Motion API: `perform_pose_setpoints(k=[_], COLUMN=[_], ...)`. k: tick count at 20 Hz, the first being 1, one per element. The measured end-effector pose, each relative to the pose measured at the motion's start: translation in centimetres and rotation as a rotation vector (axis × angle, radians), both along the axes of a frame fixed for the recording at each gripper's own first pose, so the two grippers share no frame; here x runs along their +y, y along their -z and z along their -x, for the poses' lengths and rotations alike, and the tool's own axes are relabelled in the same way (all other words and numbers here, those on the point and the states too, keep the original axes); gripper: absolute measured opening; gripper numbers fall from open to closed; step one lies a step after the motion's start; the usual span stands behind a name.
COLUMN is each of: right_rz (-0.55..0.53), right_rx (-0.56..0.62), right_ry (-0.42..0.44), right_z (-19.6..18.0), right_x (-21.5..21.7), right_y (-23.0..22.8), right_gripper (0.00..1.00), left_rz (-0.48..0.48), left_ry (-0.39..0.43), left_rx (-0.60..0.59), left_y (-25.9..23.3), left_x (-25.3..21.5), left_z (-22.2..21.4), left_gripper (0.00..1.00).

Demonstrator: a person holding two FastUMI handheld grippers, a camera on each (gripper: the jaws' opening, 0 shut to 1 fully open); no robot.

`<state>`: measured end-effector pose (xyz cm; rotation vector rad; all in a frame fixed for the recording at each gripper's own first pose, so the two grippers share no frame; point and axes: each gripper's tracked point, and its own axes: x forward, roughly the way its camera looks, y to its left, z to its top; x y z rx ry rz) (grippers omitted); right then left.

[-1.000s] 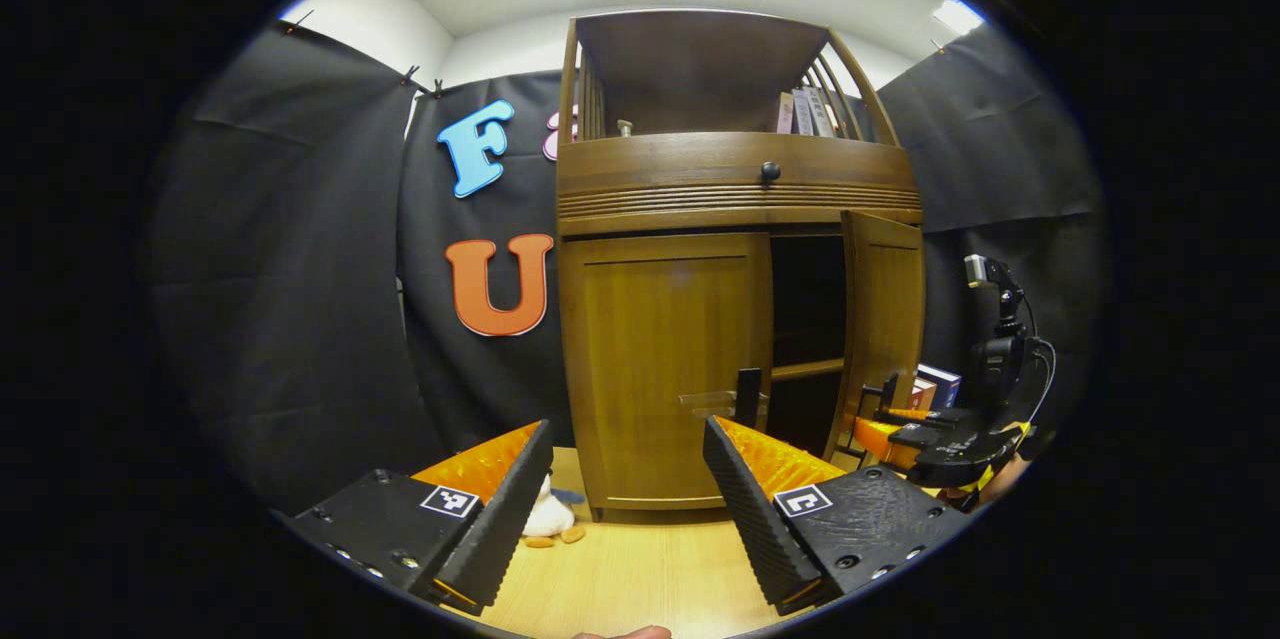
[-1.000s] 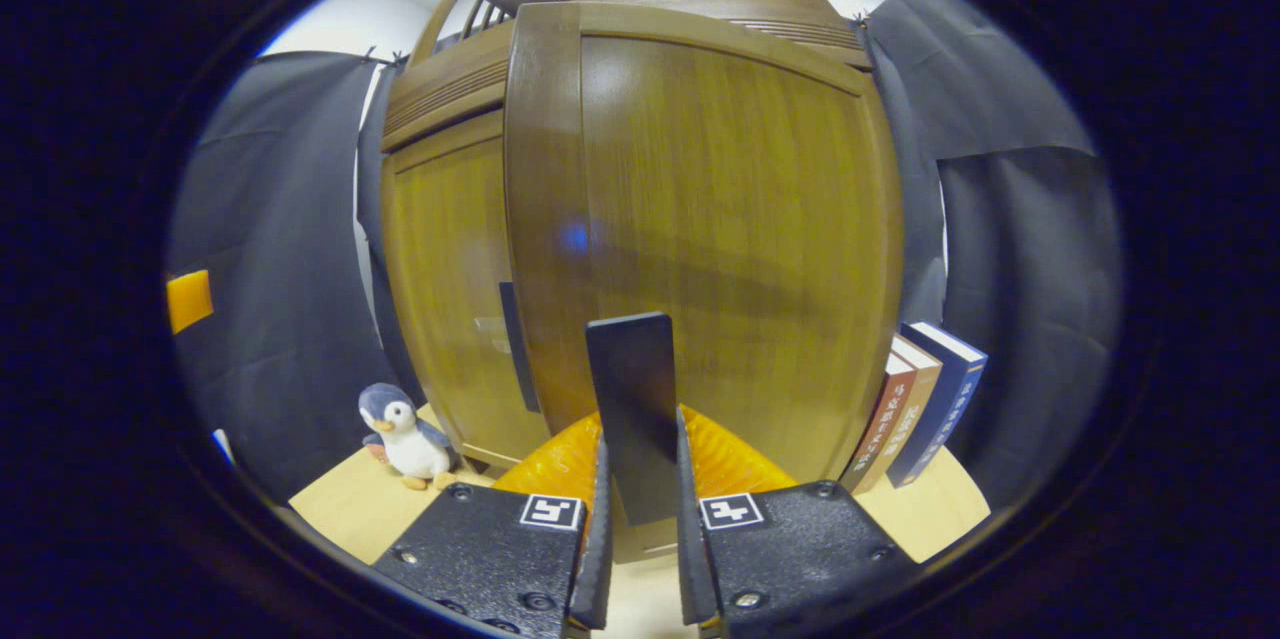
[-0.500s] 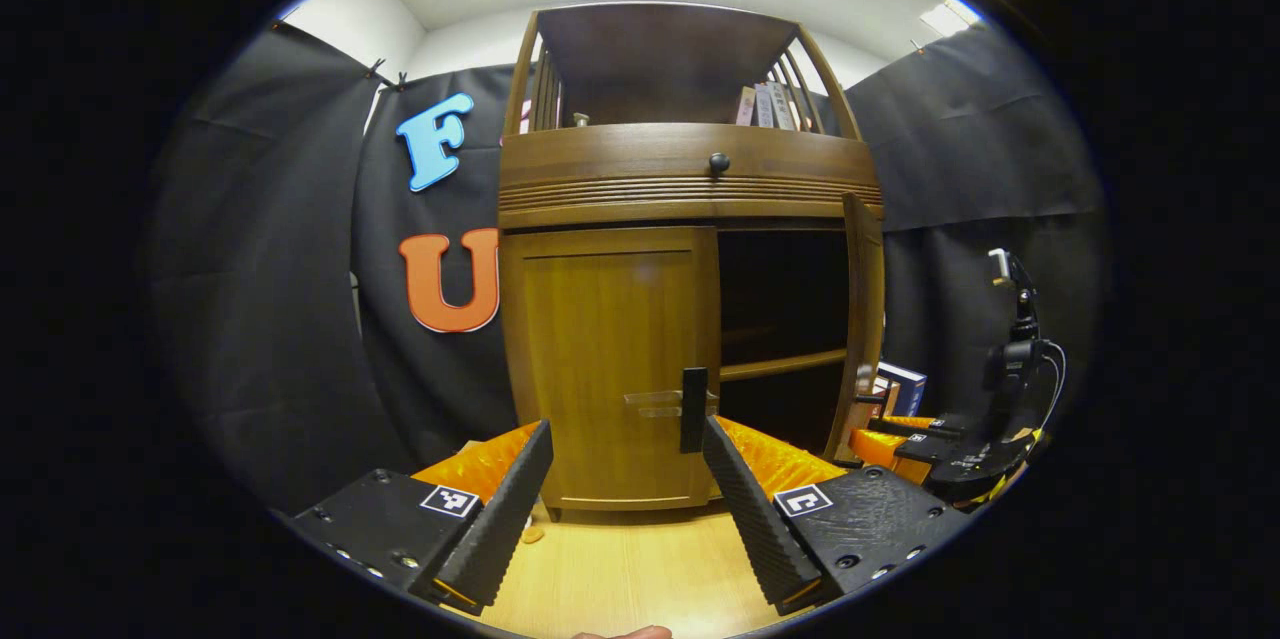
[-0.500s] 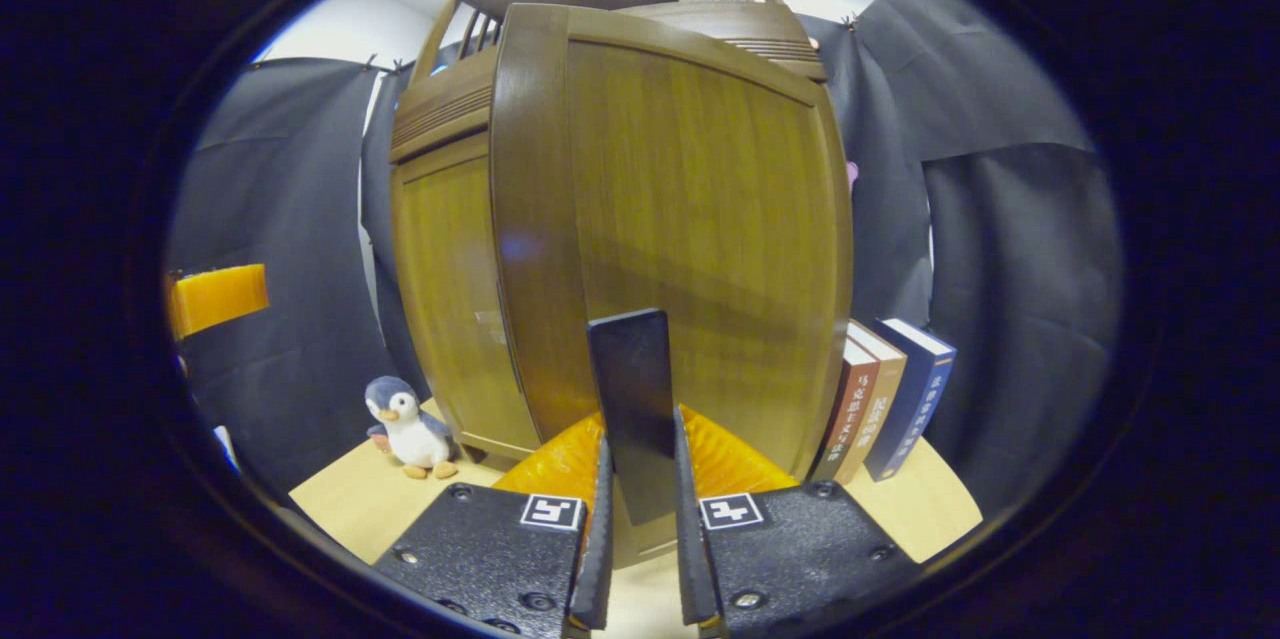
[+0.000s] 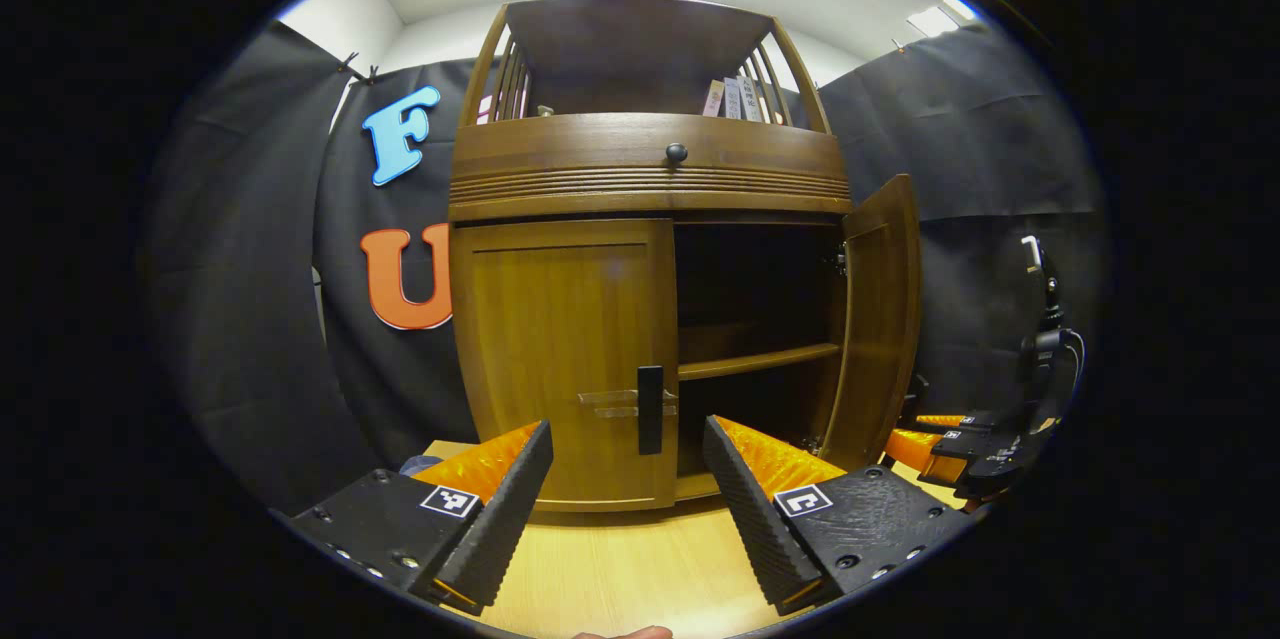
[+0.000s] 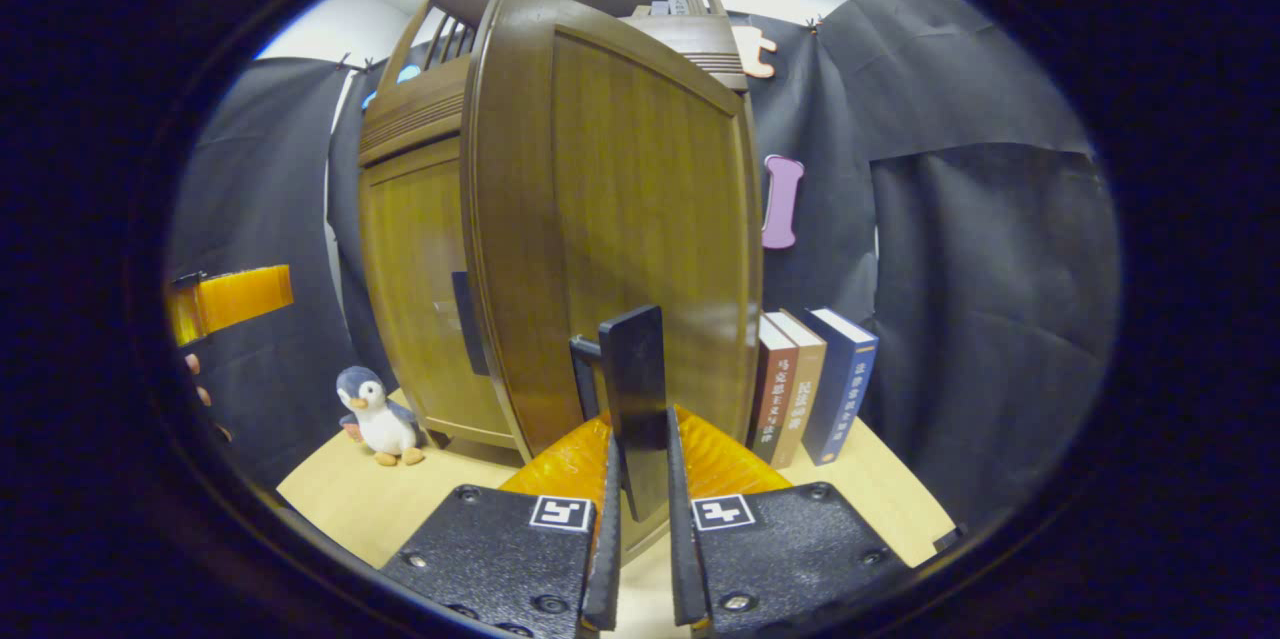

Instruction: Open the right door of the double-door shoe cabinet with the right hand, and open the left door with the left hand.

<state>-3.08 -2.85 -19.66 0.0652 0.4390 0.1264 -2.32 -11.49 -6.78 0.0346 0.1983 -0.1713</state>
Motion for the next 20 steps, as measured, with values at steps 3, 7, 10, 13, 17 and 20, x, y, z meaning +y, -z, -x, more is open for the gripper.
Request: perform_pose_setpoints(k=[3, 7, 10, 13, 17, 20], right_rz=[0.032, 0.049, 0.048, 0.04, 0.049, 0.152], right_rx=[-0.001, 0.017, 0.025, 0.026, 0.035, 0.03], right_ry=[0.059, 0.1, 0.161, 0.235, 0.253, 0.27], right_z=[0.6, 1.7, 2.1, 2.3, 2.8, 4.1], right_x=[-1.9, -3.8, -6.1, -9.2, -11.4, -13.2], right_y=[-0.1, 0.3, 0.5, 0.4, 0.4, 0.2], right_gripper=[0.21, 0.17, 0.16, 0.11, 0.08, 0.08], left_rz=[0.015, 0.025, 0.028, 0.029, 0.043, 0.042], left_ry=[0.038, 0.091, 0.121, 0.145, 0.171, 0.175], left_rx=[0.009, 0.024, 0.033, 0.038, 0.058, 0.081], left_y=[0.4, 1.1, 1.4, 1.6, 2.3, 3.2], left_x=[-1.7, -3.8, -5.1, -6.0, -7.4, -8.0], left_z=[-0.4, -0.9, -1.3, -1.8, -2.2, -2.6], left_gripper=[0.92, 0.92, 0.92, 0.92, 0.92, 0.92])
